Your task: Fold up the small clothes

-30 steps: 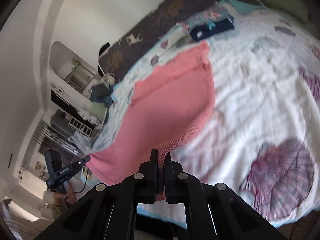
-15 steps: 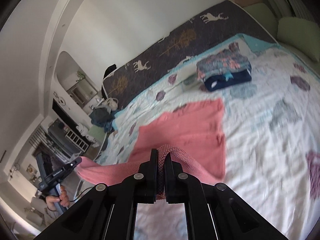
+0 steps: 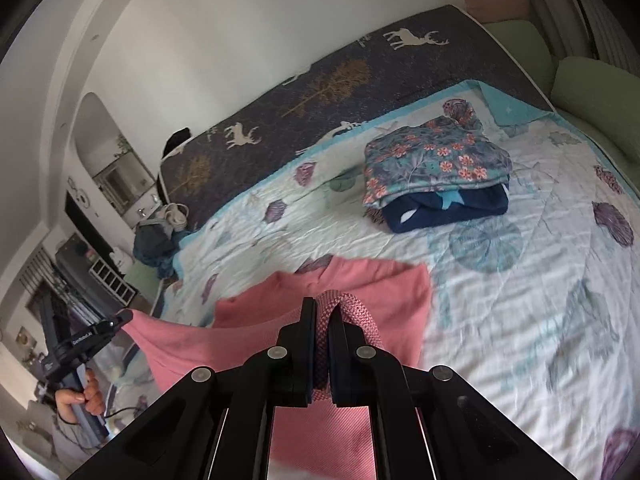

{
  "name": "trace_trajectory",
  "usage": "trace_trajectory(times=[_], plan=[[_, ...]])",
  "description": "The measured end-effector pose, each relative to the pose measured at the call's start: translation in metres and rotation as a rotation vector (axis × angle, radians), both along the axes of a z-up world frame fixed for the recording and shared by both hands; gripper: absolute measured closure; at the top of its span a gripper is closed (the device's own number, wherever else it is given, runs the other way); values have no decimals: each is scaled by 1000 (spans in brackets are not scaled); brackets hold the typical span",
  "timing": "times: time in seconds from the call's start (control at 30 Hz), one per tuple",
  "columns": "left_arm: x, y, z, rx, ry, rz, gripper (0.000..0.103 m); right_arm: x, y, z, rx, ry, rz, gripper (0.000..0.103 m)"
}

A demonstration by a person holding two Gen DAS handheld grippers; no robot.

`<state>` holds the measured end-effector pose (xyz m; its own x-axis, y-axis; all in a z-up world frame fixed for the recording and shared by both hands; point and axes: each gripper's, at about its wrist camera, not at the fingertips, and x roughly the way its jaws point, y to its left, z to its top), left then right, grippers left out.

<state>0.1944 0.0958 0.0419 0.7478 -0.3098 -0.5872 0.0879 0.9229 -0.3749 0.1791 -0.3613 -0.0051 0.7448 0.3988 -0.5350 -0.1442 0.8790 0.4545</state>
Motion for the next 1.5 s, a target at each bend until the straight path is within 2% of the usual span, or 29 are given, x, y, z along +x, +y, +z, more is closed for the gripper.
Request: trace_trajectory(times=[0.17, 0.27, 0.43, 0.53, 0.6, 0.67, 0.73, 0.77, 0.8, 0.83, 0.9, 0.93, 1.03, 1.07, 1.17, 1.23, 1.33, 1.4, 1.5], plan=[[49, -6, -25, 34, 47, 0, 97, 49, 0, -15, -17, 26, -11, 99], [78, -9, -49, 42, 103, -7, 97, 80, 1, -33, -21, 74, -29, 99], [111, -11, -87, 59, 178, -13, 97, 124, 1, -75, -68, 188, -61, 98], [122, -8, -109, 56, 215, -13, 96, 145, -5, -108, -103, 309, -86, 94], [124, -4, -121, 39, 237, -10, 96, 150, -15, -125, -39, 360, -81, 94], [123, 1, -124, 17, 233, -10, 94, 147, -25, -125, 26, 351, -72, 92], [120, 4, -119, 30, 212, -1, 91, 142, -33, -117, 44, 338, -79, 89], [118, 4, -114, 53, 200, 7, 87, 139, -35, -110, 29, 327, -97, 80], [116, 3, -109, 82, 184, 12, 86, 132, -37, -100, -30, 302, -142, 67], [113, 2, -104, 107, 171, 13, 86, 126, -36, -91, -98, 276, -176, 61], [105, -6, -94, 130, 158, -30, 86, 116, -26, -76, -230, 232, -187, 58], [100, -13, -91, 127, 155, -66, 86, 109, -13, -70, -291, 212, -132, 58], [81, -48, -86, 140, 153, -234, 86, 91, 36, -69, -388, 204, 89, 59], [75, -65, -90, 161, 171, -301, 86, 85, 53, -72, -416, 207, 152, 60], [76, -94, -110, 208, 251, -405, 83, 81, 93, -89, -488, 238, 282, 60], [89, -104, -127, 272, 304, -404, 83, 92, 101, -104, -505, 268, 309, 60], [109, -100, -128, 243, 301, -398, 83, 113, 93, -112, -506, 292, 250, 61], [125, -95, -123, 269, 284, -353, 83, 124, 91, -107, -528, 269, 197, 62], [152, -86, -115, 314, 242, -228, 83, 149, 89, -96, -636, 181, 60, 60]])
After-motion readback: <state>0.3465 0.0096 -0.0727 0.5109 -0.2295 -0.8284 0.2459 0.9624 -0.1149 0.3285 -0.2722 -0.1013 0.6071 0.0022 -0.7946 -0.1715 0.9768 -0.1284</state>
